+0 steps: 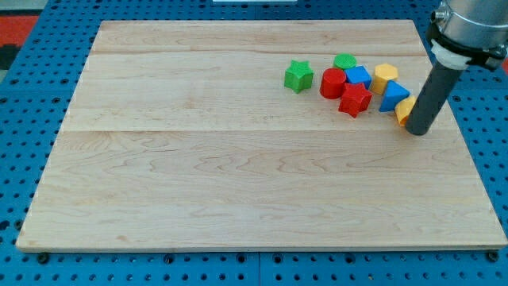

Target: Place the yellow heart below the red star

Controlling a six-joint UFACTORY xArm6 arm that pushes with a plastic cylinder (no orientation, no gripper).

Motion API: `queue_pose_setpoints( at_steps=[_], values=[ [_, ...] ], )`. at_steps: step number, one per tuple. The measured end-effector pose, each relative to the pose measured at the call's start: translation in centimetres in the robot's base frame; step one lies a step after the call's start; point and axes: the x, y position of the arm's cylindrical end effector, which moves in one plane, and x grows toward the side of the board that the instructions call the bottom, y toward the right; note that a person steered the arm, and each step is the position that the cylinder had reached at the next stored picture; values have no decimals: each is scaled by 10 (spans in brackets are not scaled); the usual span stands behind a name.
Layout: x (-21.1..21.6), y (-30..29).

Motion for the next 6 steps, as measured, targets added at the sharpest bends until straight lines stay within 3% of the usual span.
queue_pose_setpoints(
  at_steps=[1, 3, 4, 5, 6],
  values=[
    [-7, 9],
    [-9, 85],
    [-34, 63],
    [-40, -44],
    [-18, -27]
  ],
)
